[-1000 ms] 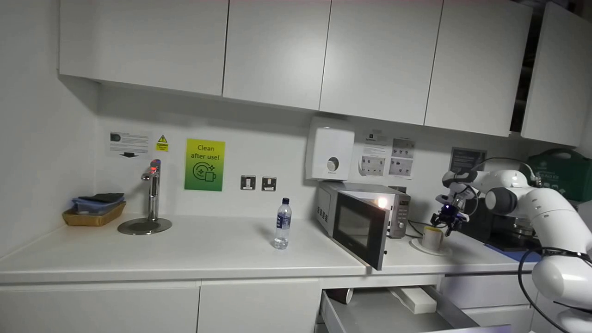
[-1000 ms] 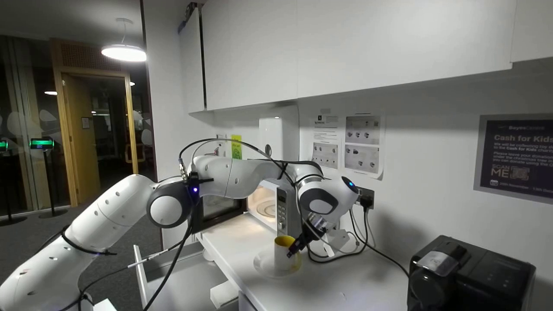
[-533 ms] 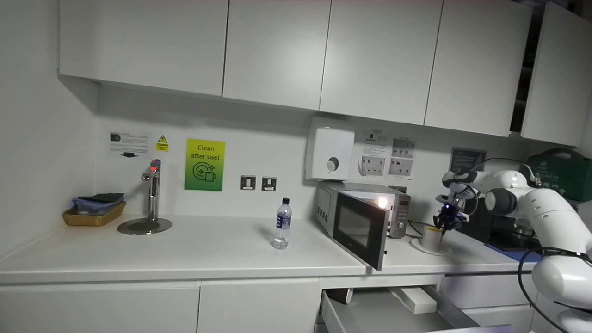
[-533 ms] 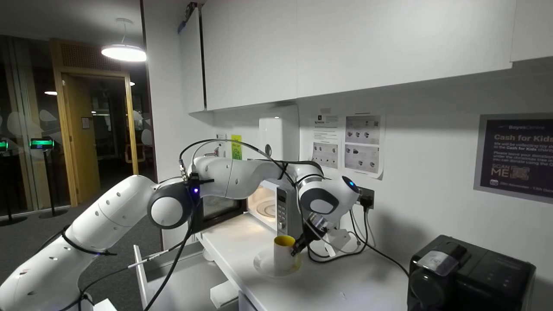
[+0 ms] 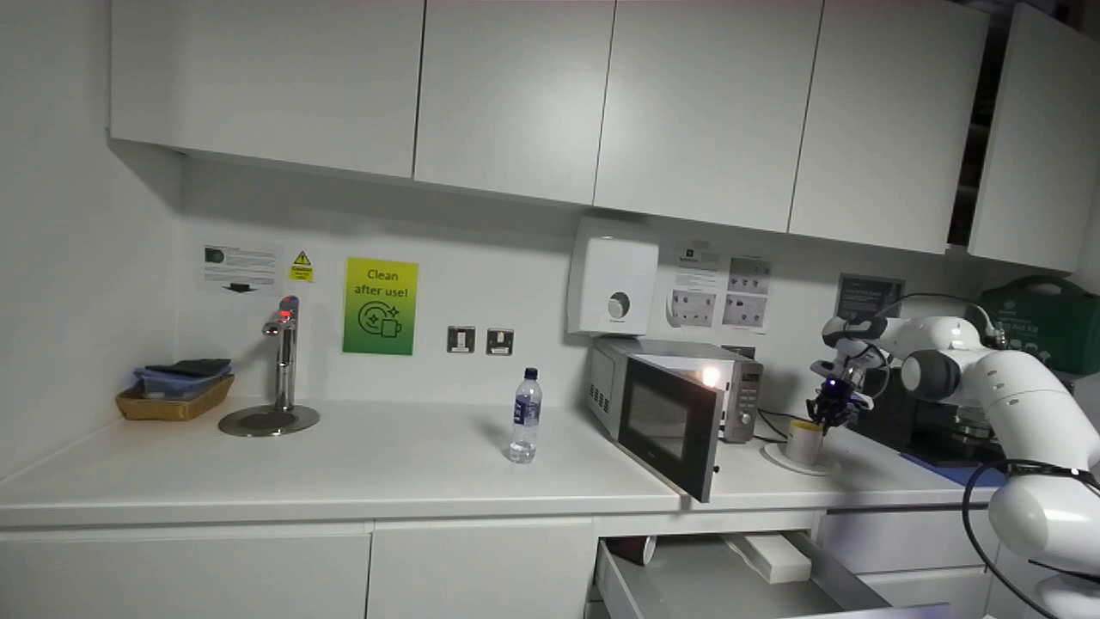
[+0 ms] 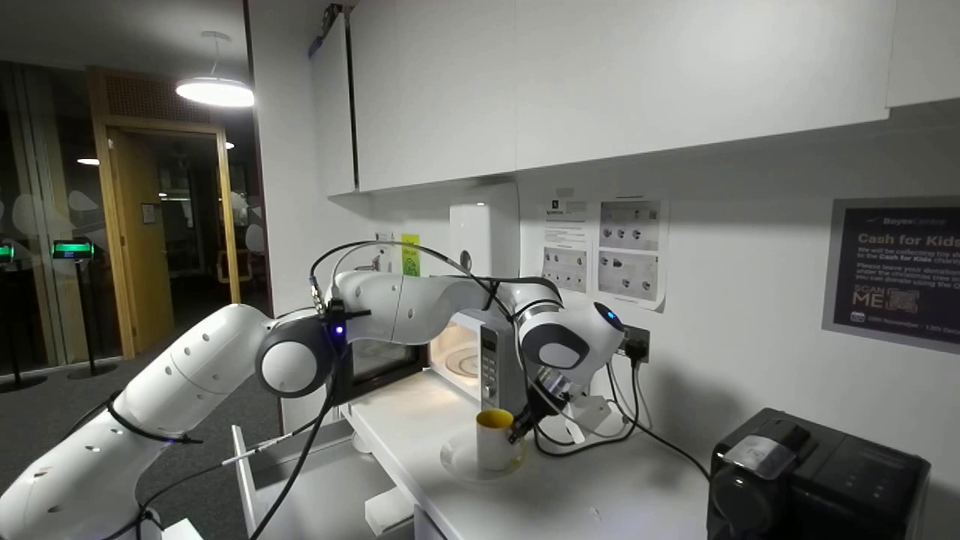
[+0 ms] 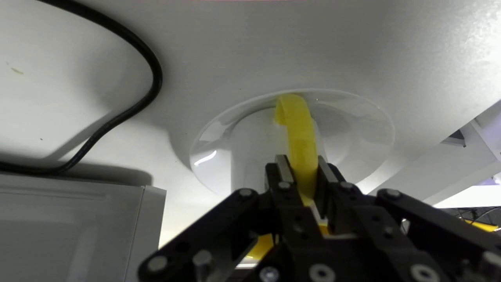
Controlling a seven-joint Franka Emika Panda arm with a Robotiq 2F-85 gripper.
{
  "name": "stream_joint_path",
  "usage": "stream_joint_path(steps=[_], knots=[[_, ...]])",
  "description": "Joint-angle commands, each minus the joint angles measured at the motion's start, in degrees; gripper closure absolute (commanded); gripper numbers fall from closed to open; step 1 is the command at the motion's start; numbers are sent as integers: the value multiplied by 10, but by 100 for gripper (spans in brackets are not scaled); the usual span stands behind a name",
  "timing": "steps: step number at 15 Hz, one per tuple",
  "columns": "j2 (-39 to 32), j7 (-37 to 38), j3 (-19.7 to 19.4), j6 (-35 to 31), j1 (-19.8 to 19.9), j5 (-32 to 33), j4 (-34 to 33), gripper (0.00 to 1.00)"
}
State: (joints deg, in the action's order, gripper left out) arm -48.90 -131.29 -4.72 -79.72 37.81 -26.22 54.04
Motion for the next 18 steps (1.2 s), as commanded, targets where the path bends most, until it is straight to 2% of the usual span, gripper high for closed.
stream_joint_path(steps=[1, 10, 18], knots=[[14, 15, -5, 6, 0, 3, -6, 96], [52, 97, -5, 19, -9, -9, 12, 96], [97, 125, -4, 32, -15, -11, 39, 96]])
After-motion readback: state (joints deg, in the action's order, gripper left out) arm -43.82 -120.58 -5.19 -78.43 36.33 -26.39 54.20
